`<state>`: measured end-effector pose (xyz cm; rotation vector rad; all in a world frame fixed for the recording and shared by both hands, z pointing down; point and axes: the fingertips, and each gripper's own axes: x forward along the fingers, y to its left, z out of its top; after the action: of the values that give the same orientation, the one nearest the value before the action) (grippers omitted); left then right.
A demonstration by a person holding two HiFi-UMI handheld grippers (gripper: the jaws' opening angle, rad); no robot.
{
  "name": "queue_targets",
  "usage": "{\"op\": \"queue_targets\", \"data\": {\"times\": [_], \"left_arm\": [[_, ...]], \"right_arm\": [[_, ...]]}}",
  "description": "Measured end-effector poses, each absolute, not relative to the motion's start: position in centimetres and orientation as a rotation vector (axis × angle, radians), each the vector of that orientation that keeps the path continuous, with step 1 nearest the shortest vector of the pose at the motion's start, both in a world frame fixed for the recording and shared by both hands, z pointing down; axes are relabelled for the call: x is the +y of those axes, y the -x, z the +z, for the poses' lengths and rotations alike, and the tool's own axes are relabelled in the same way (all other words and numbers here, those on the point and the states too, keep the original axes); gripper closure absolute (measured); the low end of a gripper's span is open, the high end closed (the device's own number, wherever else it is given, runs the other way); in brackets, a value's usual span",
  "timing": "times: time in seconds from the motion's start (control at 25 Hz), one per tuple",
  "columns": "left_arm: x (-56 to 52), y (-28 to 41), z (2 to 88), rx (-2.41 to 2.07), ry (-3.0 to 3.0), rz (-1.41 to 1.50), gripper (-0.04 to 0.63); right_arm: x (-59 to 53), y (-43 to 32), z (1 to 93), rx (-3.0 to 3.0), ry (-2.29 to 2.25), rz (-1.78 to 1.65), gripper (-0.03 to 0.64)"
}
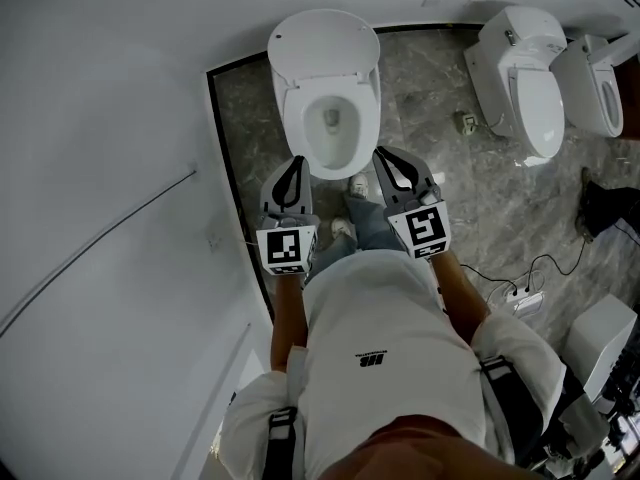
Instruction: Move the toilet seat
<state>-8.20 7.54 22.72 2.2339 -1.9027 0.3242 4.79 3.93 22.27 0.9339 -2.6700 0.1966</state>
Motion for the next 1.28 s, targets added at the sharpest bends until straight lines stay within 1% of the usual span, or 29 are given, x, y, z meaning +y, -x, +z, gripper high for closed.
{"op": "queue_targets", "data": {"times": [0.28,0.52,0.92,1.28], "left_arm": [[4.4,8.2,26.3,-1.877,-2.198,0.334,0.561],[3.1,8.8,30.5,-1.855,-2.141,0.366,0.561],[3.7,9.9,37.1,-1.773,-2.117,0.379,0.561],[4.8,11.4,42.4,-1.711,-2.064,0.416,0.56]], "right_arm": [[0.6,-4.8,26.0,-2.659,-0.943,0.265,0.581],[0.2,-4.1,30.6,-2.659,-0.848,0.318,0.581],[1.7,-2.9,37.1,-2.589,-0.797,0.361,0.581],[2.5,-1.7,42.0,-2.512,-0.857,0.414,0.581]]}}
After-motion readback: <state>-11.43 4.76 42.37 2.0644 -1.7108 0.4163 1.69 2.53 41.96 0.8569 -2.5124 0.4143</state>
